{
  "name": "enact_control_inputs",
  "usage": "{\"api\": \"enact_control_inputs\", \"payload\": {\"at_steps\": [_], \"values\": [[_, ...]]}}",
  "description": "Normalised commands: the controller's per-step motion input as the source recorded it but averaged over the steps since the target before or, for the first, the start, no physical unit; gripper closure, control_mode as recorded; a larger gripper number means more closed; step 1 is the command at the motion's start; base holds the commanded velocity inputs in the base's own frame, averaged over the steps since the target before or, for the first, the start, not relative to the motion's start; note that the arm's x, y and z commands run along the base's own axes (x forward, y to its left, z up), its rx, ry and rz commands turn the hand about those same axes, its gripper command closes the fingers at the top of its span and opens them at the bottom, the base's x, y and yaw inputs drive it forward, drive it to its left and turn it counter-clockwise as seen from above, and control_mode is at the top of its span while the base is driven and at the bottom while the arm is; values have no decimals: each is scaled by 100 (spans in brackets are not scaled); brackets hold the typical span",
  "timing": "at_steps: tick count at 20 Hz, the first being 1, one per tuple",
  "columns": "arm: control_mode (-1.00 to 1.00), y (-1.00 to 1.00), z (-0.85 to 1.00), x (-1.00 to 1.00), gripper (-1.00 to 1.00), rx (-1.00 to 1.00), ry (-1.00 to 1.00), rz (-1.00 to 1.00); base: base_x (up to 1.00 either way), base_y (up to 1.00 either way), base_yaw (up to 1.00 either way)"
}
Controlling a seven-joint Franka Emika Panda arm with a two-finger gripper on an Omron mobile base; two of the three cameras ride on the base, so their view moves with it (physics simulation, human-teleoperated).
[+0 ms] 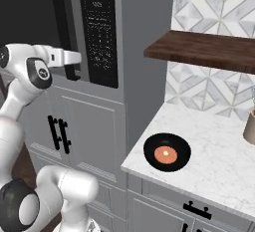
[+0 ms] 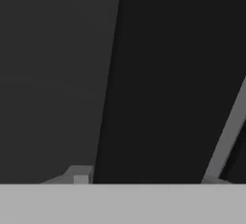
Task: Open the microwave, place the bowl with waffle inside the microwave, then close the microwave door and turn it on.
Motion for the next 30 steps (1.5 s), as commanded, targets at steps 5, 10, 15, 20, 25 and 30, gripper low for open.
{"api": "enact_control_inputs", "payload": {"at_steps": [5,10,15,20,25,30], "values": [[-100,7,-57,81,100,13,-2,3,0,0,0],[-100,79,-47,48,100,11,-1,10,0,0,0],[-100,100,-37,9,100,7,0,20,0,0,0],[-100,100,-28,-1,100,0,1,11,0,0,0],[-100,100,-14,-23,100,-10,13,6,0,0,0],[-100,100,-21,-88,100,-5,1,0,0,0,0]]}}
